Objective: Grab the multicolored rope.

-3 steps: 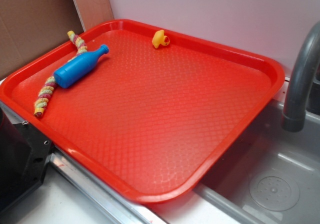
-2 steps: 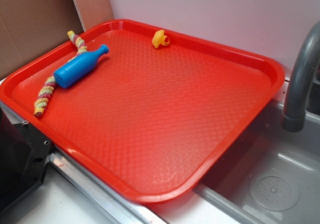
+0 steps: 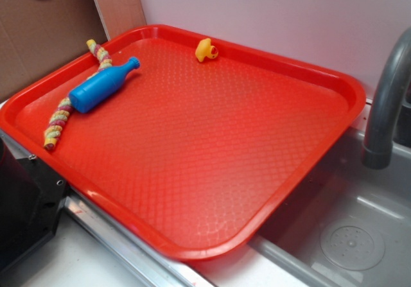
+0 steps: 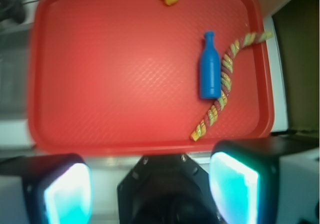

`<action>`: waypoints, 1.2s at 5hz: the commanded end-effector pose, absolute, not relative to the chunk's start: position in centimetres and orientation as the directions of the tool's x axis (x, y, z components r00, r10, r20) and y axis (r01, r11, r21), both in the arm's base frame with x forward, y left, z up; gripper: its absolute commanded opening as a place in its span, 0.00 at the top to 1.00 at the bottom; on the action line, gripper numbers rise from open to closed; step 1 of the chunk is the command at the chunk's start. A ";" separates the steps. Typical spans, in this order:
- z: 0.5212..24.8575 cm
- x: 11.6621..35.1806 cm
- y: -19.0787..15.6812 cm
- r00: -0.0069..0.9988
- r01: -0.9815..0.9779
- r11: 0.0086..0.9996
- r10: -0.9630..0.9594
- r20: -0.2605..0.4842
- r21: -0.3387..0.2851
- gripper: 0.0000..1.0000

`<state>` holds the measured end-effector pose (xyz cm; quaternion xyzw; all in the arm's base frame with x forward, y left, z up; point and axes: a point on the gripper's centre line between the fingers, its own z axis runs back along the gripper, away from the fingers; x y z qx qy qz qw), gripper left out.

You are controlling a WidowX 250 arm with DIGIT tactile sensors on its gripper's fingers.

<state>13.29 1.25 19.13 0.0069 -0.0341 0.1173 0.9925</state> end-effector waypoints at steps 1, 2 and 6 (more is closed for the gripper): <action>11.7 14.7 5.7 0.873 -0.483 0.876 0.482 0.081 -0.001 0.00; 8.1 13.7 7.8 0.902 -0.432 0.902 0.432 0.010 -0.021 0.00; 0.7 12.7 8.4 0.825 -0.515 0.852 0.523 -0.212 0.096 0.87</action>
